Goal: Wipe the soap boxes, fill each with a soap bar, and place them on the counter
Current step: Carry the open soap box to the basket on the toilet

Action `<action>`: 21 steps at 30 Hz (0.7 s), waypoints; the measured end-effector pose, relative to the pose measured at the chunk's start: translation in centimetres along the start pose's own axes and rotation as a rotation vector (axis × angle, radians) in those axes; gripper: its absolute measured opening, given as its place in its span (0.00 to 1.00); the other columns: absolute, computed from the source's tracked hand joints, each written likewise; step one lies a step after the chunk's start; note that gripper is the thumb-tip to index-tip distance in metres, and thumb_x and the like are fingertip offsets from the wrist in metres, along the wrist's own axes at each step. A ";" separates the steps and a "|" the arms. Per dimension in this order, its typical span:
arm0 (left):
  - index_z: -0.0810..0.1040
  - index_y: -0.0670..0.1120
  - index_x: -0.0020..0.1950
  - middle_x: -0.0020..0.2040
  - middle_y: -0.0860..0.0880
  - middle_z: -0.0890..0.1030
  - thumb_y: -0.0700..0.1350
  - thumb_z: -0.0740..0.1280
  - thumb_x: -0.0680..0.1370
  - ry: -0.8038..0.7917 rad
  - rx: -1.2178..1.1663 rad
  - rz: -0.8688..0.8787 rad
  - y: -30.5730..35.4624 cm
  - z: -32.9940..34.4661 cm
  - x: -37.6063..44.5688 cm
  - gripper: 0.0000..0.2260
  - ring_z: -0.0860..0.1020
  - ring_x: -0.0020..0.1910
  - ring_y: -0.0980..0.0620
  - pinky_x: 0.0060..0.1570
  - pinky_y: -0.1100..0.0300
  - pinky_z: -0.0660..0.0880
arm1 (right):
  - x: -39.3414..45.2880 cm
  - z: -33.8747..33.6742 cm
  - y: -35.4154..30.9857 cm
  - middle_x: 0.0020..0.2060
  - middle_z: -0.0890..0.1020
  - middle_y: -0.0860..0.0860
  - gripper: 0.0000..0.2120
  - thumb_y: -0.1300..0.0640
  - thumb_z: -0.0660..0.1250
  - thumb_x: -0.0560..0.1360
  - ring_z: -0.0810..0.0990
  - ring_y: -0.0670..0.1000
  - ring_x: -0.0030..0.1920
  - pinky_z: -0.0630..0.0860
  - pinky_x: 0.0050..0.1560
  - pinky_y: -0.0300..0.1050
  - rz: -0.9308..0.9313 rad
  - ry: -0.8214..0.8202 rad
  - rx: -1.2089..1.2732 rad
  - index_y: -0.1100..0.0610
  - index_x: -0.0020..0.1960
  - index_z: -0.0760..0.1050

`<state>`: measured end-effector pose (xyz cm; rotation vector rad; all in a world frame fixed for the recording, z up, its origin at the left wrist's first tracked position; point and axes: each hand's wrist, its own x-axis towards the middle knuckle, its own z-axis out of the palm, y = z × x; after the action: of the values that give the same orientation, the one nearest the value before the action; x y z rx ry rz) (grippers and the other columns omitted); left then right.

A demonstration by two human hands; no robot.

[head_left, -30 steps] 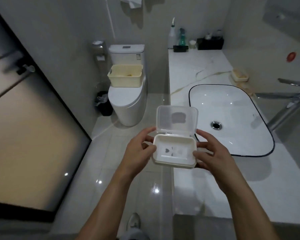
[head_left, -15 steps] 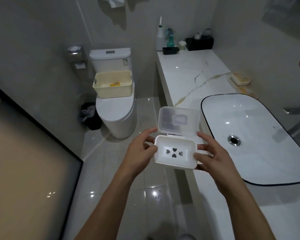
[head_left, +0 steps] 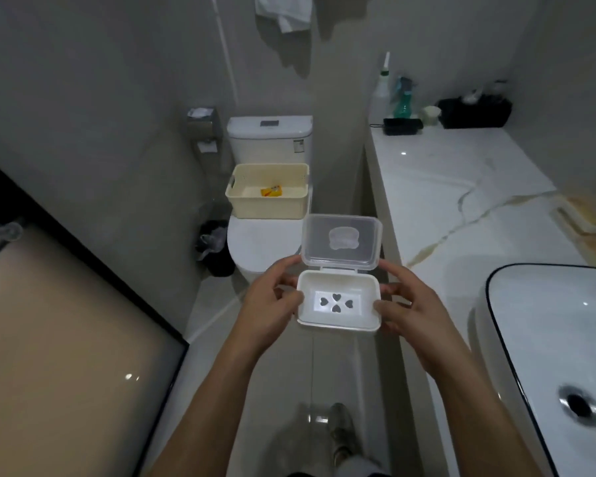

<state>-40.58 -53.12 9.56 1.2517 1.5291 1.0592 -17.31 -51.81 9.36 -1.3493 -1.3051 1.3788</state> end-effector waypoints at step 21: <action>0.76 0.61 0.67 0.49 0.50 0.82 0.35 0.65 0.73 0.183 0.026 -0.128 -1.8 -5.4 25.2 0.28 0.79 0.36 0.54 0.38 0.59 0.78 | 29.6 4.9 -1.9 0.49 0.85 0.52 0.31 0.71 0.70 0.73 0.86 0.52 0.47 0.82 0.42 0.43 0.045 -0.192 0.003 0.37 0.64 0.77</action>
<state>-49.12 -28.98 6.55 1.0825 1.7417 1.0969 -25.94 -23.23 5.68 -1.2765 -1.4040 1.5723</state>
